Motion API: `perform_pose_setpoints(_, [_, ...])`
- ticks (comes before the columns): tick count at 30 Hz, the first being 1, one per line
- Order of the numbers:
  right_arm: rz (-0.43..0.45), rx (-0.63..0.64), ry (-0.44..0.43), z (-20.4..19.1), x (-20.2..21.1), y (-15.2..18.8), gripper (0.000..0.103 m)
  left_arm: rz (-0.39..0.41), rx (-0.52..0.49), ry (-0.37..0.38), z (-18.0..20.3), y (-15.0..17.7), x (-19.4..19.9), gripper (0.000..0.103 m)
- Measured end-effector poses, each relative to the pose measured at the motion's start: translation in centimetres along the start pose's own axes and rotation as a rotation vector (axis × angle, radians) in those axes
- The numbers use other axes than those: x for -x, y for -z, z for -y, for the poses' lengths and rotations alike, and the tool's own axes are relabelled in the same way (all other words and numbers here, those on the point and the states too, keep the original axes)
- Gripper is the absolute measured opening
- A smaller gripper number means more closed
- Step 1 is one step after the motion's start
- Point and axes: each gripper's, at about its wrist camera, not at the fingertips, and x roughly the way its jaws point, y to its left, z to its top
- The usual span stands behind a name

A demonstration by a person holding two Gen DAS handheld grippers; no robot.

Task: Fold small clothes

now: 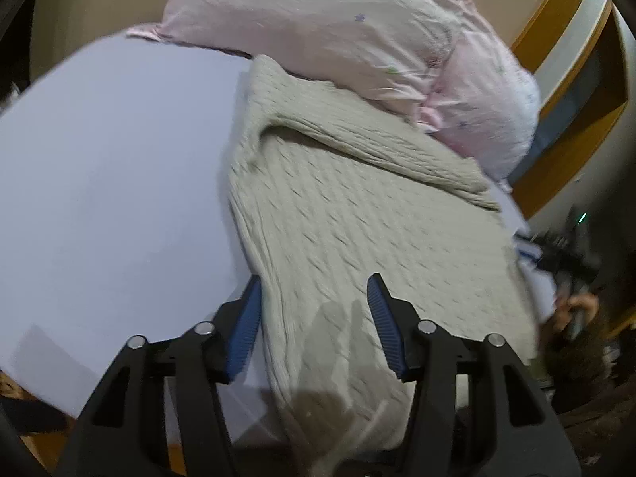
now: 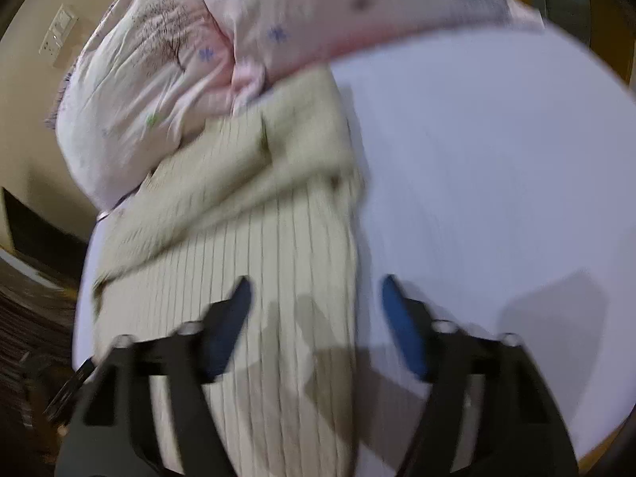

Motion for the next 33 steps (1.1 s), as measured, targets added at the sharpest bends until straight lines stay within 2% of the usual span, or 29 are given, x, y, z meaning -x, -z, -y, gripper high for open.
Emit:
perform_pose_setpoints(1, [-0.003,0.0,-0.04,0.3,0.7,1.3,0.048,-0.007,0.01,0.035,0.0,0.5,0.1,0.044])
perform_pose_setpoints(2, [-0.029,0.002,-0.09,0.5,1.2,2.7,0.038,-0.009,0.015,0.052,0.1,1.0,0.2,0.039])
perform_pose_setpoints(5, [-0.091,-0.027,-0.236,1.3,1.9,6.5,0.035,-0.024,0.053,0.12,0.1,2.8,0.9,0.029])
perform_pose_setpoints(6, [-0.106,-0.037,-0.285,1.7,2.4,8.0,0.034,-0.025,0.069,0.141,0.0,3.3,1.1,0.028])
perform_pose_setpoints(8, [-0.142,-0.052,-0.355,2.2,2.9,9.9,0.027,-0.033,0.092,0.177,0.1,4.5,1.5,0.023])
perform_pose_setpoints(10, [-0.171,-0.052,-0.399,2.5,3.3,11.8,0.022,-0.033,0.107,0.203,0.3,5.5,1.9,0.023])
perform_pose_setpoints(12, [-0.2,-0.039,-0.428,2.3,3.2,12.8,0.01,-0.035,0.122,0.216,0.4,6.2,2.1,0.017])
perform_pose_setpoints(13, [-0.226,-0.032,-0.429,2.2,2.7,13.3,0.008,-0.043,0.131,0.219,0.4,6.4,2.0,0.011])
perform_pose_setpoints(15, [-0.232,-0.038,-0.46,1.8,2.5,13.2,0.008,-0.031,0.155,0.235,0.4,6.3,2.3,0.007])
perform_pose_setpoints(18, [-0.122,-0.027,-0.555,0.5,4.4,10.0,0.007,0.039,0.129,0.242,1.0,3.6,3.4,0.006])
perform_pose_setpoints(21, [0.021,0.019,-0.589,-1.5,5.9,4.0,0.007,0.127,0.107,0.203,1.3,-2.1,3.8,0.006])
perform_pose_setpoints(22, [0.054,0.021,-0.595,-1.9,6.0,2.2,0.007,0.165,0.107,0.167,1.2,-4.7,3.4,0.006])
perform_pose_setpoints(24, [0.136,0.003,-0.604,-2.5,5.5,-2.2,0.007,0.208,0.154,0.11,0.5,-10.0,1.1,0.006])
perform_pose_setpoints(27, [0.236,-0.087,-0.575,-2.1,2.3,-8.4,0.007,0.21,0.228,0.018,-0.8,-16.4,-4.3,0.006])
perform_pose_setpoints(29, [0.237,-0.167,-0.511,-1.1,-1.5,-11.8,0.007,0.174,0.242,-0.045,-1.6,-19.1,-7.9,0.006])
perform_pose_setpoints(31, [0.183,-0.256,-0.434,0.1,-5.7,-13.9,0.007,0.106,0.283,-0.114,-2.6,-20.9,-12.0,0.006])
perform_pose_setpoints(33, [0.156,-0.31,-0.402,0.6,-8.4,-14.4,0.007,0.075,0.331,-0.108,-3.7,-21.3,-13.7,0.006])
